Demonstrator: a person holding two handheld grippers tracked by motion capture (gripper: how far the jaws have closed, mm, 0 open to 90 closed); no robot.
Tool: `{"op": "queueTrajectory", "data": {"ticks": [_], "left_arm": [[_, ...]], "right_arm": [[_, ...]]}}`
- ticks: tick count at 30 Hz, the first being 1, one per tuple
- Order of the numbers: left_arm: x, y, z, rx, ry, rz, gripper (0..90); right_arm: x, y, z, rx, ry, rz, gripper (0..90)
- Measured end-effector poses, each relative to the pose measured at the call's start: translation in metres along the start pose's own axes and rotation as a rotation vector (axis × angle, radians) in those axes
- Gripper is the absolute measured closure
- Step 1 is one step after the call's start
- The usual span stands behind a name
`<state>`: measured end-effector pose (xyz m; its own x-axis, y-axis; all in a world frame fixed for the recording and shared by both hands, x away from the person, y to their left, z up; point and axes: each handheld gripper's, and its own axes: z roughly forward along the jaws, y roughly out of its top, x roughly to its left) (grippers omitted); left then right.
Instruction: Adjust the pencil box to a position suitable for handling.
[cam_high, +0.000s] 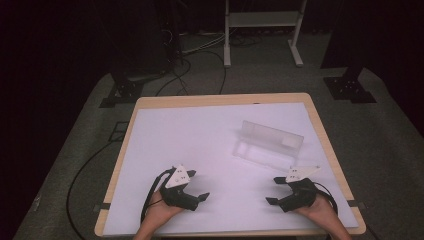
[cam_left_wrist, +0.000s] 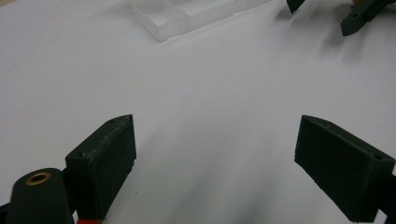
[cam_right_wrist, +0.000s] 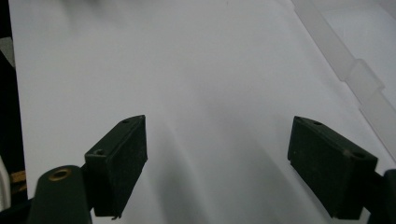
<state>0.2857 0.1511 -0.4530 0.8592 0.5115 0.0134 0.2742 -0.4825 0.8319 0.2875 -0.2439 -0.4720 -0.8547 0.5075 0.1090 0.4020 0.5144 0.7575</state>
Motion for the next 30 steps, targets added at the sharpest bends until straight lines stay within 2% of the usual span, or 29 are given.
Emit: {"op": "queueTrajectory", "data": {"ticks": [9, 16, 22, 30], "left_arm": [[0.002, -0.001, 0.002, 0.006, 0.000, -0.004, 12.0], [0.001, -0.001, 0.002, -0.001, -0.004, 0.004, 11.9], [0.002, -0.002, -0.001, -0.003, -0.002, 0.001, 12.0], [0.004, -0.001, -0.004, -0.023, 0.007, -0.006, 12.0]], "right_arm": [[-0.007, 0.005, -0.009, -0.023, 0.001, 0.010, 20.5], [-0.014, 0.015, -0.013, -0.026, -0.012, -0.009, 21.3], [-0.023, 0.030, -0.017, -0.051, -0.026, -0.013, 22.0], [-0.034, 0.048, -0.018, -0.046, -0.038, -0.031, 22.5]]}}
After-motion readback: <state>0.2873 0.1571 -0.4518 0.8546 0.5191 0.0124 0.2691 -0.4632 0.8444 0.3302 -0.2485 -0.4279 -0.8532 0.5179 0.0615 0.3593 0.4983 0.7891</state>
